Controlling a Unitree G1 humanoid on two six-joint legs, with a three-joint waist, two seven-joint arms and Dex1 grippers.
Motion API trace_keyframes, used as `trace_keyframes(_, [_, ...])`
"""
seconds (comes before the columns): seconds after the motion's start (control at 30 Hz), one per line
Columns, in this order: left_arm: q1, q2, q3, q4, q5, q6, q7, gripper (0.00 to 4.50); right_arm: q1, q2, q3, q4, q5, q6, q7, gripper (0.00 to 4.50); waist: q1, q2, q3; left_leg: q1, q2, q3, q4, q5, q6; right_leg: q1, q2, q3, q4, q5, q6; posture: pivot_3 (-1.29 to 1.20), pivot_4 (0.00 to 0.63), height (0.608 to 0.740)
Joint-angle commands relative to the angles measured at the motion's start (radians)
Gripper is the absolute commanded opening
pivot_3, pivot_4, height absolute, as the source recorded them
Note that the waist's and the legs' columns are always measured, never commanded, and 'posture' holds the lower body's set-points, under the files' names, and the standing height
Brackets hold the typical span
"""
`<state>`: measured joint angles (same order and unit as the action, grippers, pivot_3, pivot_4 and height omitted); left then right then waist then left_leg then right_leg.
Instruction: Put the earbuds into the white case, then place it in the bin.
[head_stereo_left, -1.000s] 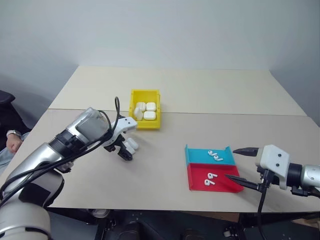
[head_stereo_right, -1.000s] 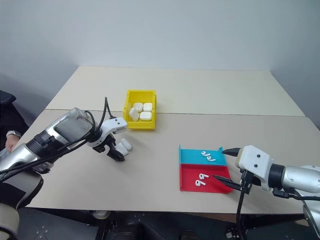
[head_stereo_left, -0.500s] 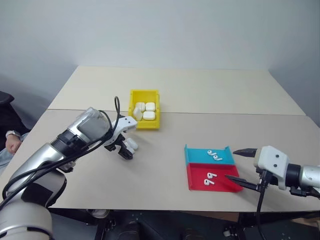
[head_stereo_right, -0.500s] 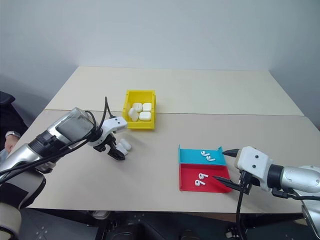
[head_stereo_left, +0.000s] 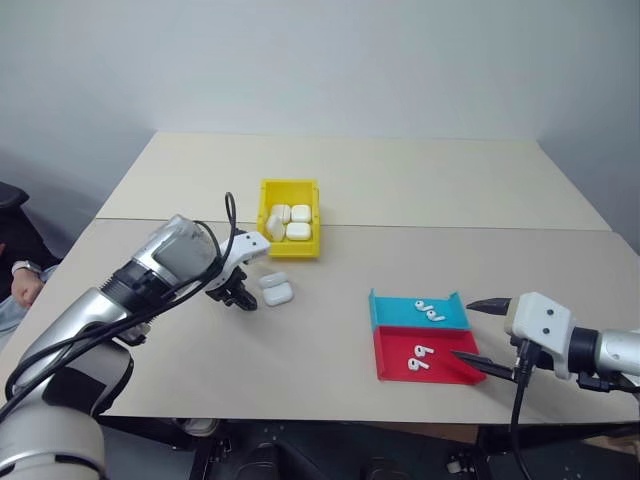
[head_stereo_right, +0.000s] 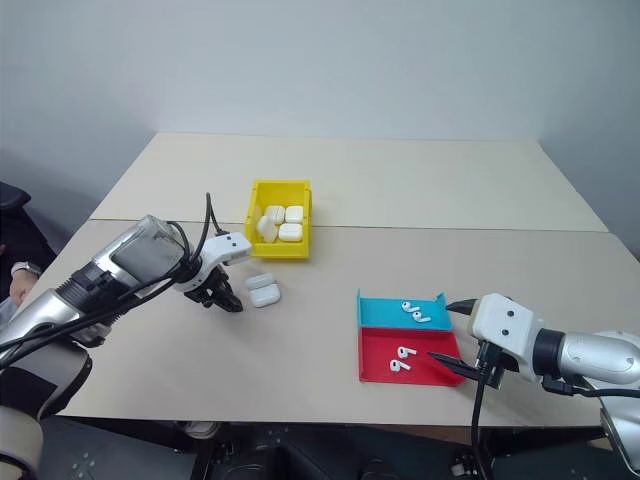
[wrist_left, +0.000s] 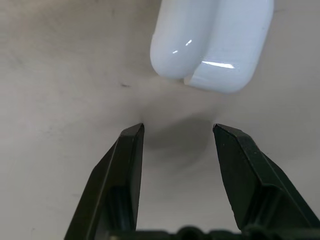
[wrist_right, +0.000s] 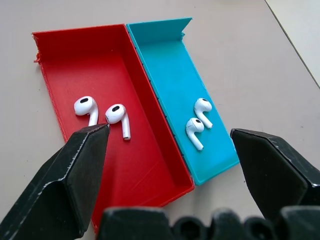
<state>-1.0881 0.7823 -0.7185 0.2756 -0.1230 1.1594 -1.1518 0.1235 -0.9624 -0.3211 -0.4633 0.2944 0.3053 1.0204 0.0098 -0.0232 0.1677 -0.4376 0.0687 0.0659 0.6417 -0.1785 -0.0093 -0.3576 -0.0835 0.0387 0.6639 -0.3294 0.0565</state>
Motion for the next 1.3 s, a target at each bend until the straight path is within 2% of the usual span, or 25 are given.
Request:
trace_keyframes(0.03, [-0.003,0.029,0.053,-0.026,-0.002,0.024,-0.012,2.37,-0.009,-0.001,-0.012,-0.015,-0.001,-0.024,-0.008,4.5,-0.001,0.0,0.0,0.0,0.0,0.0,0.0,0.0,0.0,0.0,0.0,0.0,0.0,0.0,0.0,0.0,0.15,0.74])
trace_keyframes(0.1, [0.002,0.059,0.072,-0.066,-0.021,0.034,-0.037,2.37,-0.001,-0.001,-0.02,-0.019,-0.002,-0.026,-0.008,4.5,-0.001,0.0,0.0,0.0,0.0,0.0,0.0,0.0,0.0,0.0,0.0,0.0,0.0,0.0,0.0,0.0,0.15,0.74])
trace_keyframes(0.23, [0.027,0.212,0.105,-0.25,-0.077,-0.025,-0.178,2.37,0.023,-0.003,-0.036,-0.032,0.004,-0.023,-0.003,4.5,-0.008,0.0,0.0,-0.001,0.0,0.0,0.0,0.0,0.0,-0.001,0.0,0.0,0.0,0.0,0.0,0.0,0.15,0.74])
trace_keyframes(0.33, [0.031,0.239,0.183,-0.307,-0.135,-0.012,-0.208,2.37,0.015,-0.002,-0.031,-0.028,0.01,-0.014,-0.007,4.5,-0.003,0.0,0.0,-0.001,0.0,0.0,0.0,0.0,0.0,-0.001,0.0,0.0,0.0,0.0,0.0,0.0,0.15,0.74])
trace_keyframes(0.47, [0.049,0.167,0.301,-0.354,-0.25,0.091,-0.187,2.37,-0.011,-0.003,-0.011,-0.019,0.009,0.006,-0.019,4.5,0.005,0.0,0.0,-0.001,0.0,-0.001,0.002,0.0,0.0,0.001,0.0,-0.002,0.001,0.0,0.0,0.0,0.15,0.74])
trace_keyframes(0.63, [0.054,-0.034,0.367,-0.335,-0.253,0.235,0.023,2.37,-0.012,0.0,-0.011,-0.024,0.007,0.008,-0.026,4.5,0.002,0.0,0.0,-0.001,0.0,-0.002,0.003,0.0,0.001,0.002,0.0,-0.003,0.001,0.0,0.0,0.0,0.15,0.74])
trace_keyframes(0.73, [0.033,-0.161,0.353,-0.274,-0.225,0.287,0.15,2.37,-0.006,0.001,-0.01,-0.033,0.005,0.011,-0.034,4.5,0.0,0.0,0.0,-0.001,0.0,-0.003,0.003,0.0,0.001,0.002,0.0,-0.002,0.001,0.0,0.0,0.0,0.15,0.74])
trace_keyframes(0.97, [0.027,-0.301,0.312,-0.222,-0.127,0.284,0.404,2.37,-0.006,0.004,-0.004,-0.045,0.004,0.023,-0.053,4.5,-0.006,0.0,0.0,-0.001,0.0,-0.003,0.002,0.0,0.001,0.001,0.0,-0.002,0.001,0.0,0.0,0.0,0.15,0.74])
trace_keyframes(1.13, [0.038,-0.299,0.265,-0.244,-0.106,0.265,0.466,2.37,-0.006,0.009,0.007,-0.049,0.0,0.025,-0.06,4.5,-0.006,0.0,0.0,-0.001,0.0,-0.003,0.002,0.0,0.001,0.001,0.0,-0.002,0.001,0.0,0.0,0.0,0.15,0.74])
trace_keyframes(1.3, [0.042,-0.229,0.164,-0.267,-0.107,0.274,0.45,2.37,-0.013,0.006,0.019,-0.045,-0.003,0.027,-0.069,4.5,-0.006,0.0,0.0,-0.001,0.0,-0.003,0.002,0.0,0.001,0.001,0.0,-0.002,0.001,0.0,0.0,0.0,0.15,0.74])
